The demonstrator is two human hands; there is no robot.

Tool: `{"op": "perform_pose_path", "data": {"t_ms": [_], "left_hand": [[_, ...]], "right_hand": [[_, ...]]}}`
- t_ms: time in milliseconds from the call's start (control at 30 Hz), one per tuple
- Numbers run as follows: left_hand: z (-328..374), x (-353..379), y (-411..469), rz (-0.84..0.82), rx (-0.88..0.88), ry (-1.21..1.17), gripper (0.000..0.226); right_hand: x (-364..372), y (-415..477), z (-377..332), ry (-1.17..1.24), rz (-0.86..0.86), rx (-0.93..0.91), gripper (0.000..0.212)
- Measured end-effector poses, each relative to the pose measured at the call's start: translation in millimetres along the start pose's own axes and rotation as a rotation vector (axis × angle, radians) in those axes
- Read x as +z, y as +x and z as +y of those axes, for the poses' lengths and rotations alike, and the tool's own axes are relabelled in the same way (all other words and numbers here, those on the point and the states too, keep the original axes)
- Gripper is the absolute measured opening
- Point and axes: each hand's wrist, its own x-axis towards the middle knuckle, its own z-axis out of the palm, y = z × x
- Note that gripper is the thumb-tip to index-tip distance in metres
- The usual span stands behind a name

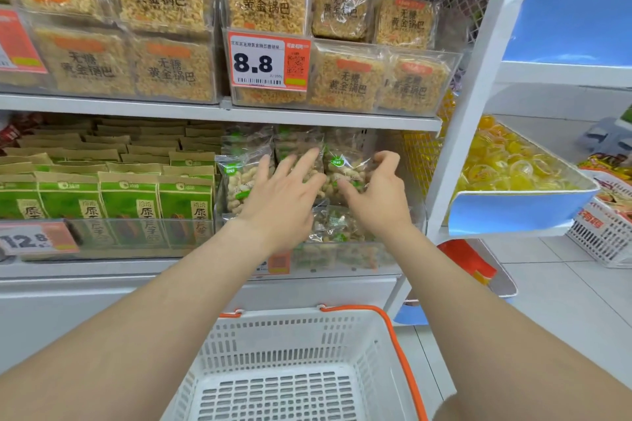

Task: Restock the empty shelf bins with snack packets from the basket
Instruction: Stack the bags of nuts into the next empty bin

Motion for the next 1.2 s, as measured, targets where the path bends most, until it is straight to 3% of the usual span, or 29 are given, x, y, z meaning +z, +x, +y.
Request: {"op": "perform_pose_path", "data": {"t_ms": [233,433,567,933,1200], "left_hand": [[1,5,6,0.133,0.036,-0.032,0.024],[0,10,3,0.088,0.053,0.004,0.031],[0,13,4,0.044,0.043,0.052,0.031],[2,10,1,-0.031,-0.026,0.216,0.046],[4,5,5,-0.182,-0.086,0.272,0.054]], "right_hand": [[-1,20,7,0.035,-0.043,0.157,0.065],[-1,20,7,0.031,0.049,0.049,0.039],[-11,17,5,-0.049,0.114,-0.015,0.040],[-8,10,1,-0.066,-0.122,-0.038,0.040],[-10,16,7,-0.026,-0.146,0.051,0.027]]}}
